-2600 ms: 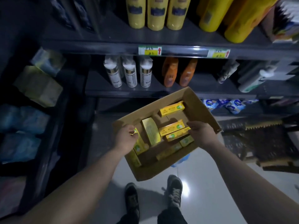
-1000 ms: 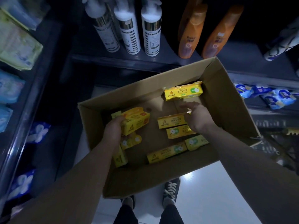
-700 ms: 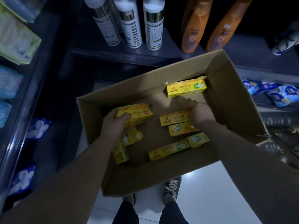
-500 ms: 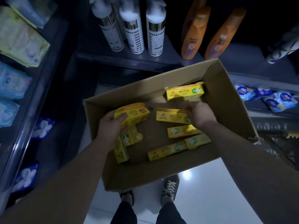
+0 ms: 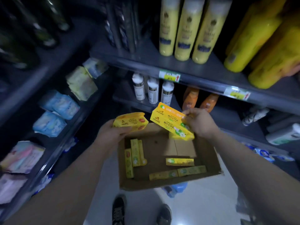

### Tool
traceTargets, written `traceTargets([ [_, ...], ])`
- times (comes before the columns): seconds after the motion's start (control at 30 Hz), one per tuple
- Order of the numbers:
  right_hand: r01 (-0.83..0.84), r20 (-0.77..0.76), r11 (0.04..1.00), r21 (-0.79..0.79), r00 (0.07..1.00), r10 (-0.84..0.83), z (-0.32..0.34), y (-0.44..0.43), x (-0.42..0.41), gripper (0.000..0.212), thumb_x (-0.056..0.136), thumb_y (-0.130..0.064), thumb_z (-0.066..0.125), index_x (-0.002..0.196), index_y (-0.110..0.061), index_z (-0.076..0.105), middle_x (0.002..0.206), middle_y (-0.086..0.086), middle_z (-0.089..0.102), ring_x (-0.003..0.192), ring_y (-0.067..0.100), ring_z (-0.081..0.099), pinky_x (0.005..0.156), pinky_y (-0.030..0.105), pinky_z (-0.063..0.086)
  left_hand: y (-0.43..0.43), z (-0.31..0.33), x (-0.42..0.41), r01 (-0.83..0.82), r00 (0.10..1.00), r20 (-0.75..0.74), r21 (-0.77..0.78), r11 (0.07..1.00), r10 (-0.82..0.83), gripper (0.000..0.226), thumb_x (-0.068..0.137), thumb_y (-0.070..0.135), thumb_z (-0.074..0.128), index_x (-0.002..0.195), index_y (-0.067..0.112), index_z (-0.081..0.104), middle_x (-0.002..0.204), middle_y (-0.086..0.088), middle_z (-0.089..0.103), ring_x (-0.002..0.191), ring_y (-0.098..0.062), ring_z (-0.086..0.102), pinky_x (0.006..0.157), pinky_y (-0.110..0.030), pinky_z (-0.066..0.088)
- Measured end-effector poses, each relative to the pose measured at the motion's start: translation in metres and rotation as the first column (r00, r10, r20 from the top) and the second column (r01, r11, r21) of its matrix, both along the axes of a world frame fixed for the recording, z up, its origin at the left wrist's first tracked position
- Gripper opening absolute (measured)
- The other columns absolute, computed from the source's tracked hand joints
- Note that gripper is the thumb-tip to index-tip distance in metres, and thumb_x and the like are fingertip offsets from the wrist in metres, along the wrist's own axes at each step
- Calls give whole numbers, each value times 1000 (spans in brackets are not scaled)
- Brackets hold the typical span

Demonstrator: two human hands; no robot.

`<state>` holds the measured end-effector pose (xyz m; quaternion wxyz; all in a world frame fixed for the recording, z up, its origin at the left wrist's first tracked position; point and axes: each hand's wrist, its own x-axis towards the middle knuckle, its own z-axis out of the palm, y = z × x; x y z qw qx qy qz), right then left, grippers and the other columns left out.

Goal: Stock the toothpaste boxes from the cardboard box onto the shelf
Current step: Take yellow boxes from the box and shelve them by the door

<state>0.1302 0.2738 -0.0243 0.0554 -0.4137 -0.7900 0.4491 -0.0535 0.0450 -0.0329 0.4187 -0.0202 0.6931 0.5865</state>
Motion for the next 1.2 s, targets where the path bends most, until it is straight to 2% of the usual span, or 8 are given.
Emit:
traceTargets([
  [0.2, -98, -123, 995, -6, 988, 96, 84, -36, -49, 17, 90, 0, 55, 85, -11, 67, 57, 0, 57, 35, 0, 45, 39, 15, 37, -56, 83, -12, -184, 978, -74, 147, 972, 196, 18, 88, 4, 63, 106, 5, 61, 105, -12, 70, 96, -21, 68, 81, -31, 58],
  [0.33, -189, -204, 981, 35, 960, 192, 142, -79, -83, 17, 92, -3, 54, 88, -13, 67, 62, 4, 60, 43, 6, 48, 42, 16, 39, -107, 131, -21, -312, 936, -100, 210, 927, 338, 32, 88, 18, 67, 116, 8, 58, 112, -16, 68, 100, -31, 67, 83, -41, 56],
  [0.5, -336, -283, 936, 106, 892, 353, 207, -151, -120, 25, 93, -5, 53, 82, -23, 65, 41, -11, 51, 35, 3, 41, 46, 23, 38, -184, 186, -23, -424, 852, -205, 269, 865, 481, 24, 89, 30, 64, 107, 13, 61, 101, -9, 70, 92, -28, 69, 85, -42, 54],
  [0.67, -468, -308, 853, 232, 796, 521, 257, -246, -151, 25, 92, -8, 53, 82, -26, 67, 68, -6, 65, 54, 9, 57, 56, 25, 46, -290, 227, -22, -537, 733, -269, 336, 774, 625, 33, 89, 37, 64, 110, 12, 59, 104, -16, 68, 87, -30, 70, 68, -36, 55],
  [0.8, -547, -339, 775, 317, 698, 631, 293, -345, -172, 25, 90, -7, 55, 81, -25, 69, 70, -13, 65, 57, 3, 59, 67, 32, 52, -393, 257, -10, -608, 618, -335, 369, 703, 711, 31, 91, 38, 60, 111, 14, 60, 99, -10, 70, 76, -22, 71, 62, -31, 54],
  [0.93, -604, -371, 703, 376, 597, 711, 321, -425, -186, 20, 91, -6, 54, 91, -15, 73, 73, -10, 64, 60, 2, 59, 66, 29, 51, -473, 281, 4, -645, 538, -400, 371, 668, 742, 34, 91, 42, 58, 111, 15, 61, 97, -8, 70, 76, -21, 68, 68, -34, 55],
  [1.07, -651, -436, 649, 394, 489, 755, 348, -514, -197, 18, 93, -10, 56, 91, -21, 70, 80, -9, 66, 59, -1, 58, 52, 14, 44, -558, 303, 28, -713, 405, -432, 402, 574, 806, 27, 91, 42, 58, 100, 17, 63, 90, -8, 66, 76, -23, 62, 81, -38, 53],
  [1.2, -706, -457, 566, 426, 372, 808, 363, -594, -204, 19, 92, -10, 56, 97, -20, 72, 87, -8, 67, 74, 5, 60, 63, 19, 43, -633, 316, 58, -767, 279, -454, 425, 481, 846, 32, 89, 43, 60, 99, 13, 64, 86, -10, 67, 71, -21, 60, 65, -31, 51],
])
